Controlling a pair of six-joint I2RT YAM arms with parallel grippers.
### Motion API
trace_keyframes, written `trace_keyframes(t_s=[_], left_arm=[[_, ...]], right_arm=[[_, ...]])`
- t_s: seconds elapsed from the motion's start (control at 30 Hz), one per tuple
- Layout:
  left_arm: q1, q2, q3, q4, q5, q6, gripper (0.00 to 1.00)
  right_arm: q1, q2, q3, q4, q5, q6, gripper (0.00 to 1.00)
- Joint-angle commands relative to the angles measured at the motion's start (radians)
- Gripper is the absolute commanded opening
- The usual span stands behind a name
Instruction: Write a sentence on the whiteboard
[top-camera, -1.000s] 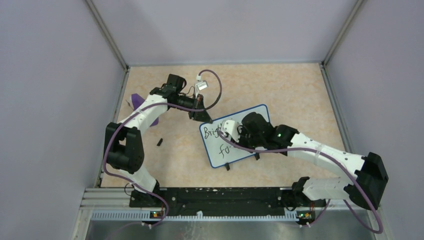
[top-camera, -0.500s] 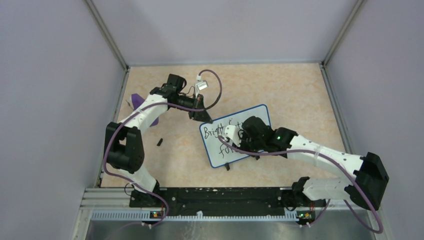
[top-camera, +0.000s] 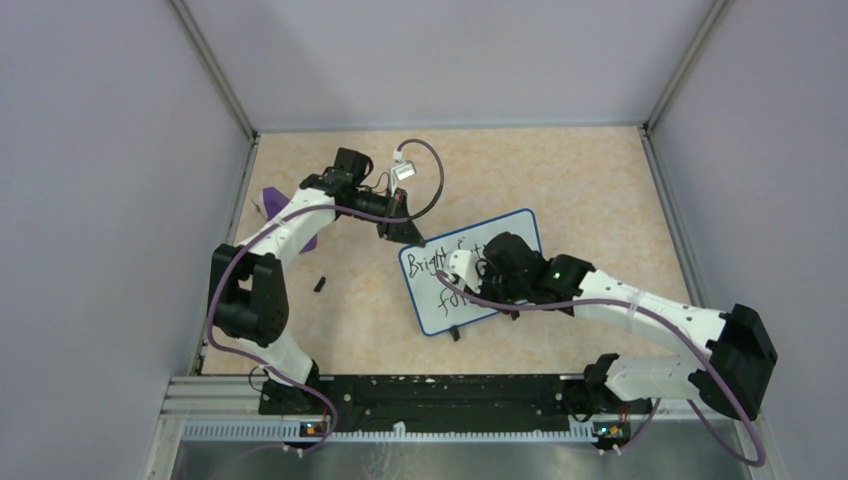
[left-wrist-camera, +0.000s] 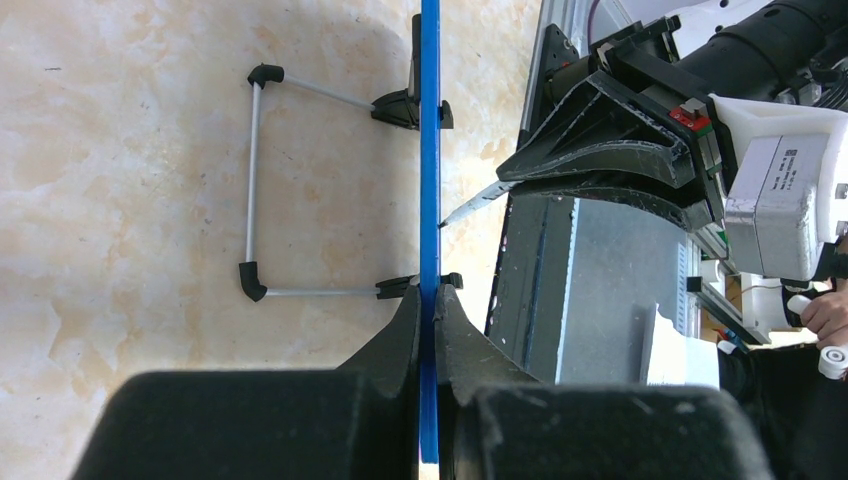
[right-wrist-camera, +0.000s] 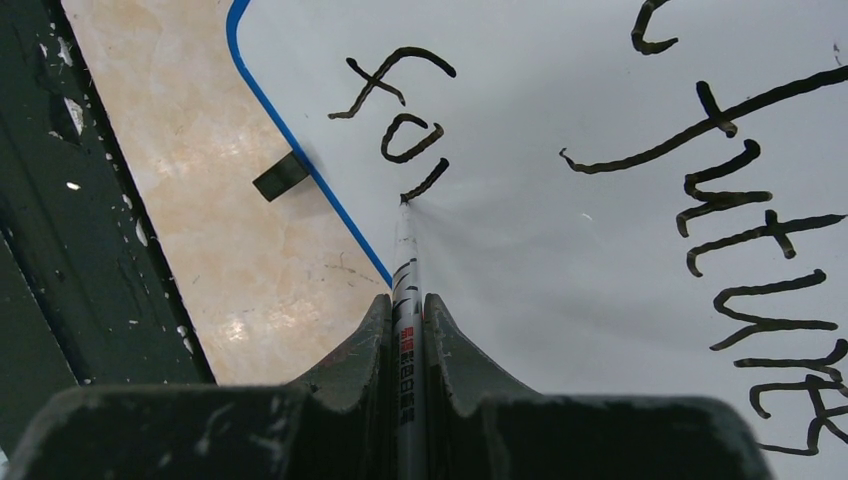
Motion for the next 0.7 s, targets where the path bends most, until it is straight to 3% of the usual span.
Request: trace_keyframes(t_s=[0.0, 0.67], left_arm=[[0.009, 0.021, 0.011, -0.025, -0.073, 0.031, 0.00], [0.009, 0.016, 0.009, -0.025, -0.075, 0.029, 0.00]], right_arm=[[-0.027, -0.016, 0.059, 0.034, 0.050, 0.009, 0.00], [-0.042, -0.007, 0.091, 0.036, 0.013, 0.017, 0.00]])
